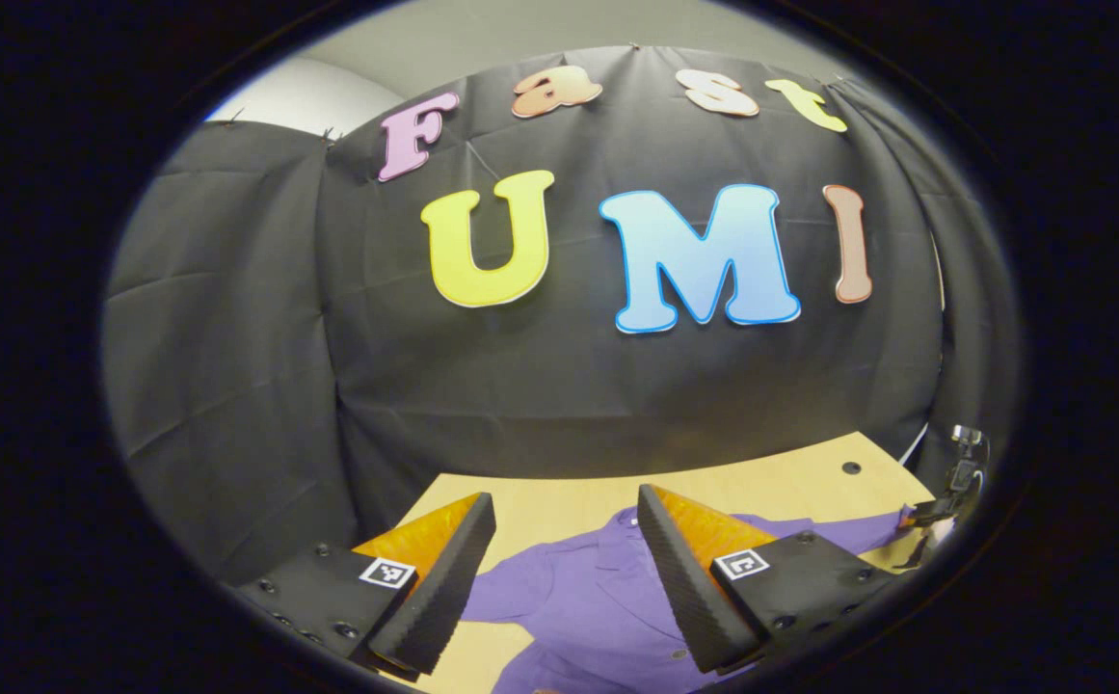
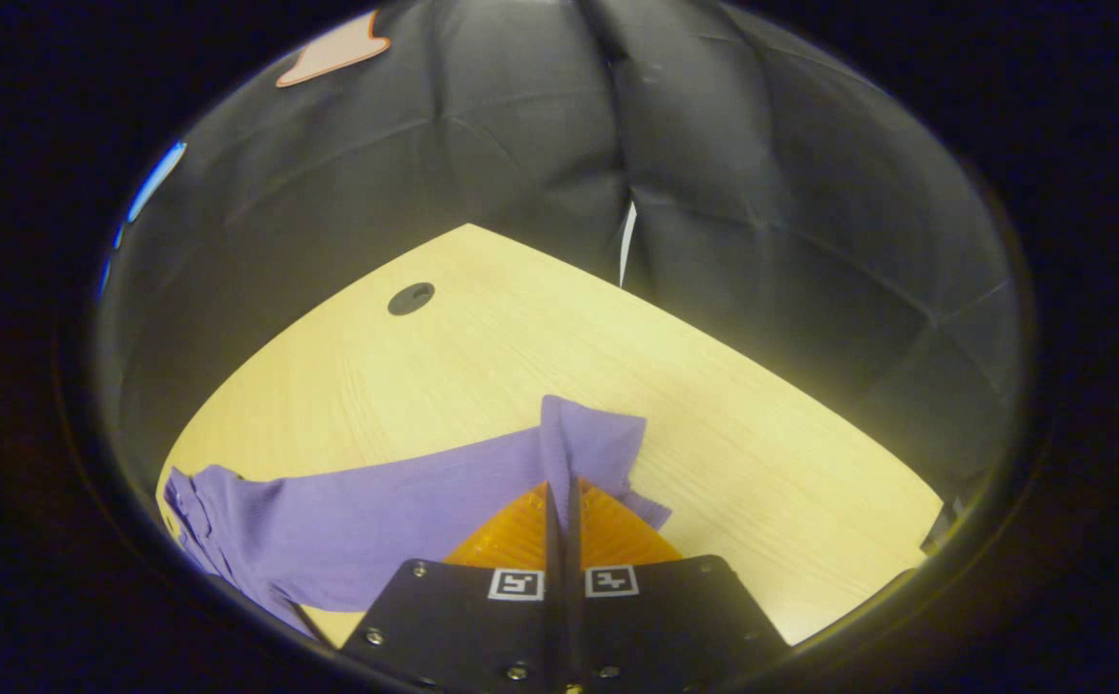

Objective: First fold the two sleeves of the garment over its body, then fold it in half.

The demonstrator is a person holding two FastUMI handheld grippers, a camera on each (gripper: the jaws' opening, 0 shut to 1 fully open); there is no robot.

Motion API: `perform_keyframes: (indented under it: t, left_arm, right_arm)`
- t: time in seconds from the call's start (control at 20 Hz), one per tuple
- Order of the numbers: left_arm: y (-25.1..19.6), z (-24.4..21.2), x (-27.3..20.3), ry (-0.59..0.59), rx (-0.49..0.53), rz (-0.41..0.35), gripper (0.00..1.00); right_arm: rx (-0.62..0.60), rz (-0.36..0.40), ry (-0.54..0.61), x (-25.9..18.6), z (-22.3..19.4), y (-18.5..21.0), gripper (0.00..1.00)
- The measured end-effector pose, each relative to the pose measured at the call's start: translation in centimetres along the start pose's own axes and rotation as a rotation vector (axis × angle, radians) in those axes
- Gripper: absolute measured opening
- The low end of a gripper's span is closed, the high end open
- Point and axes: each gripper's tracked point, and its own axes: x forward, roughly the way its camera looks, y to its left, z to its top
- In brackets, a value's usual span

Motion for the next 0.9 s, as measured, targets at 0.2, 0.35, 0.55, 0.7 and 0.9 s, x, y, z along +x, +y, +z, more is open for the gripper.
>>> perform_keyframes:
  t: [0.2,0.35,0.55,0.7,0.9]
  left_arm:
    - [0.6,-0.1,0.1,-0.003,0.006,-0.013,1.0]
    - [0.7,-0.4,0.0,-0.002,-0.001,-0.03,1.0]
    - [1.8,-0.6,-0.2,-0.012,-0.006,-0.045,1.0]
    - [3.9,-1.1,-0.5,-0.012,-0.009,-0.037,1.0]
    - [8.1,-2.4,-1.0,-0.001,-0.025,-0.009,1.0]
  right_arm:
    - [0.007,0.027,-0.035,-1.4,1.0,0.9,0.01]
    - [0.014,0.096,-0.07,-3.3,2.1,3.9,0.01]
    - [-0.005,0.191,-0.098,-5.5,2.8,9.4,0.01]
    - [-0.019,0.266,-0.109,-7.8,2.7,14.2,0.01]
    - [-0.052,0.359,-0.108,-10.6,1.1,21.6,0.0]
